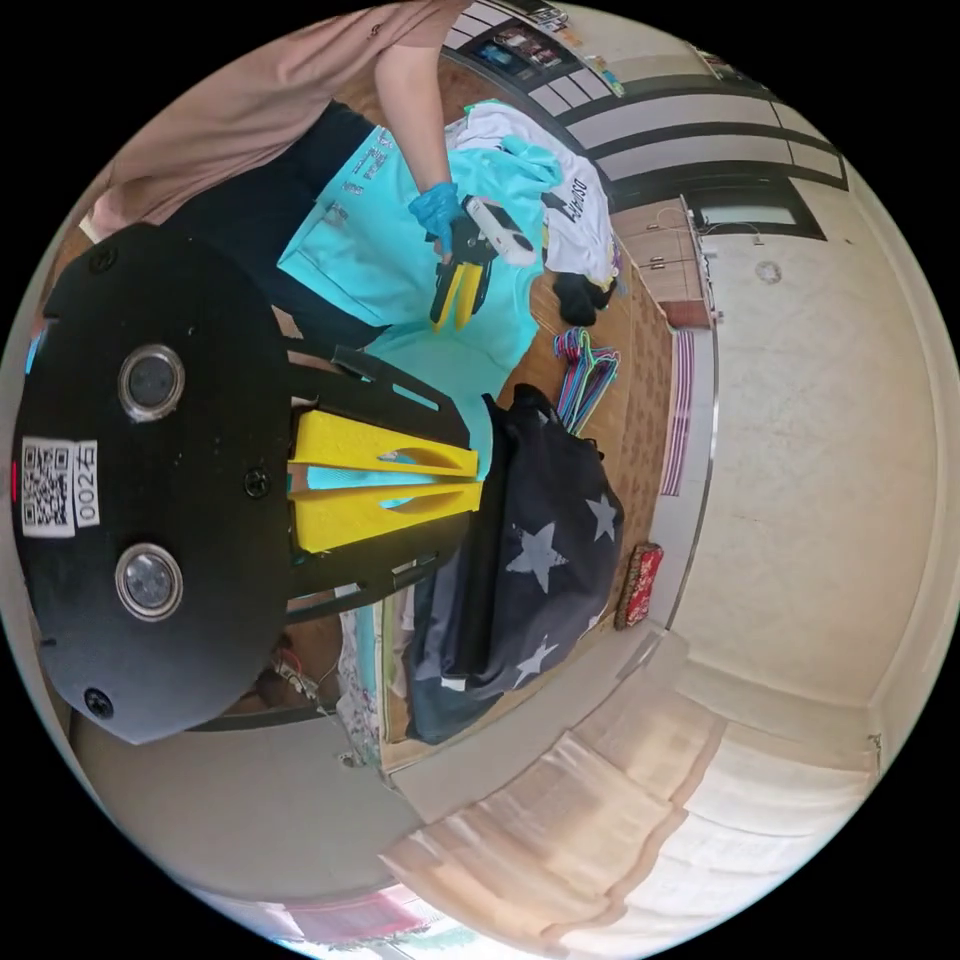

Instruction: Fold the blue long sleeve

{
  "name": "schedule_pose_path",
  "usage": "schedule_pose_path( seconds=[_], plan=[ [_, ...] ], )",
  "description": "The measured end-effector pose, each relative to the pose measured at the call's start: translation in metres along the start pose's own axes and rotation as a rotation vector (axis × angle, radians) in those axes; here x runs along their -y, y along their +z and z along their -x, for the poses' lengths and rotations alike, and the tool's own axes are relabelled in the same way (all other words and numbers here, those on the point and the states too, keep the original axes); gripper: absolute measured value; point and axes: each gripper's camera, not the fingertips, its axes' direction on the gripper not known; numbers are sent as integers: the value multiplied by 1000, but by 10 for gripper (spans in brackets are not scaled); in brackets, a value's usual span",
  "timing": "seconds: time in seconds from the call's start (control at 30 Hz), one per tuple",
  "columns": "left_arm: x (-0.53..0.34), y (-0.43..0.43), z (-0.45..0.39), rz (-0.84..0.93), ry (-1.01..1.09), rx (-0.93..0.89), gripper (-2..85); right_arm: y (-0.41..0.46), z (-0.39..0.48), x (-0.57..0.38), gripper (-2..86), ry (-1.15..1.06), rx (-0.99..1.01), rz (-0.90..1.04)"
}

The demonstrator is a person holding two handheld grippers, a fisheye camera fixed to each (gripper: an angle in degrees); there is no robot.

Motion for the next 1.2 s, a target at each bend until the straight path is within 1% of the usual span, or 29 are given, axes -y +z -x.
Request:
schedule_pose_path(
  seconds=[0.17, 0.27, 0.33, 0.47, 0.6, 0.73, 0.87, 0.97, 1.1, 1.2],
  plan=[
    [15, 26, 5, -39, -13, 26, 75, 1, 6, 28, -9, 25, 172, 36],
    [23, 36, 8, -46, -15, 32, 80, 3, 22, 42, -9, 22, 317, 34],
    [23, 42, 10, -41, -17, 29, 81, 9, 43, 51, -9, 10, 468, 51],
    [8, 53, 19, -34, -39, 8, 83, 28, 88, 65, -9, -56, 597, 79],
    [-19, 44, 35, -58, -71, -41, 85, 48, 136, 89, -9, -121, 704, 25],
    [-66, 18, 54, -70, -66, -44, 86, 70, 180, 118, -9, -159, 803, -37],
    [-134, -19, 78, -104, -86, -50, 87, 96, 231, 142, -9, -215, 848, -37],
    [-193, -50, 95, -145, -128, -71, 91, 128, 280, 161, -9, -250, 888, -1],
    [-261, -87, 100, -217, -130, -84, 105, 181, 352, 179, -7, -288, 941, 73],
    [-307, -110, 102, -266, -128, -146, 127, 221, 406, 183, -6, -327, 943, 151]
  ],
)
